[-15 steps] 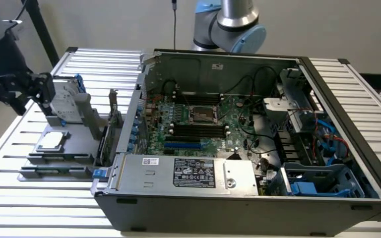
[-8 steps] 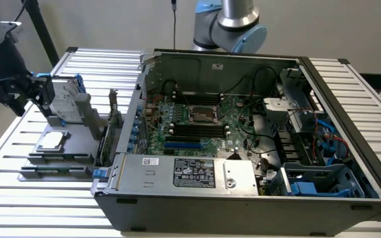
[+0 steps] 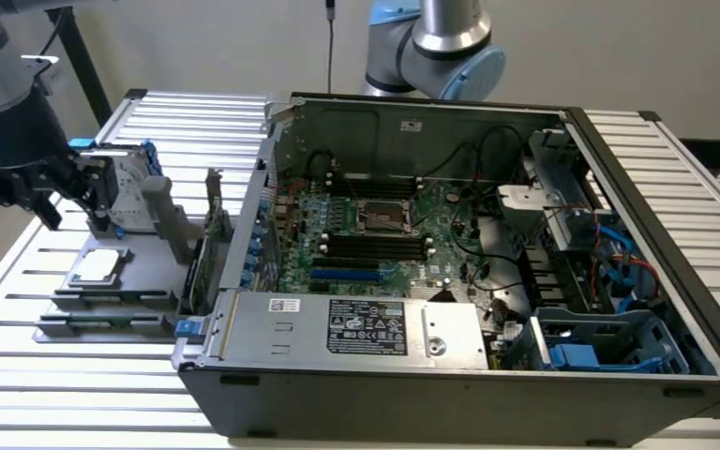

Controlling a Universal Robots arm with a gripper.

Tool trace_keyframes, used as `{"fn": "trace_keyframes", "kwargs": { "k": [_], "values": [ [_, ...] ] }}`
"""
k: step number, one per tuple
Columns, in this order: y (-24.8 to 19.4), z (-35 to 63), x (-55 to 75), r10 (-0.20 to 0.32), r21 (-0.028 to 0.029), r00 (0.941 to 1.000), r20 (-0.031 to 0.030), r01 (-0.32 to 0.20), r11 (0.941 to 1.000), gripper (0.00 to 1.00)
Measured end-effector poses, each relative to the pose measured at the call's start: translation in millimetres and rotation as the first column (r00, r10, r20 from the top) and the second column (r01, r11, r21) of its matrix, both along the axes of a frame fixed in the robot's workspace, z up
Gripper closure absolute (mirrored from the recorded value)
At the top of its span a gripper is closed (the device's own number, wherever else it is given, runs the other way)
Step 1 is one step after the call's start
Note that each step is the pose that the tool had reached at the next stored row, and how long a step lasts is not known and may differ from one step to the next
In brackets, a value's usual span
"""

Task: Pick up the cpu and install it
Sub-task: 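Pick up the cpu and move it towards the insertion slot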

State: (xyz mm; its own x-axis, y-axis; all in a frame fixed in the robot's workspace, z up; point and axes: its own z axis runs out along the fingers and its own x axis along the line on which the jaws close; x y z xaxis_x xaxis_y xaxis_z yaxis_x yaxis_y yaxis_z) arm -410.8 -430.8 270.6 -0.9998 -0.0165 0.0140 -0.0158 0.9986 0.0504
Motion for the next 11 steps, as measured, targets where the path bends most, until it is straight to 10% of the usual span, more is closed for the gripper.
{"fn": "trace_keyframes", "kwargs": {
  "k": [11],
  "values": [
    [-0.1,-20.1,0.0,0.000,0.0000,1.0000,-0.0002,0.000,1.0000,0.38]
  ]
}}
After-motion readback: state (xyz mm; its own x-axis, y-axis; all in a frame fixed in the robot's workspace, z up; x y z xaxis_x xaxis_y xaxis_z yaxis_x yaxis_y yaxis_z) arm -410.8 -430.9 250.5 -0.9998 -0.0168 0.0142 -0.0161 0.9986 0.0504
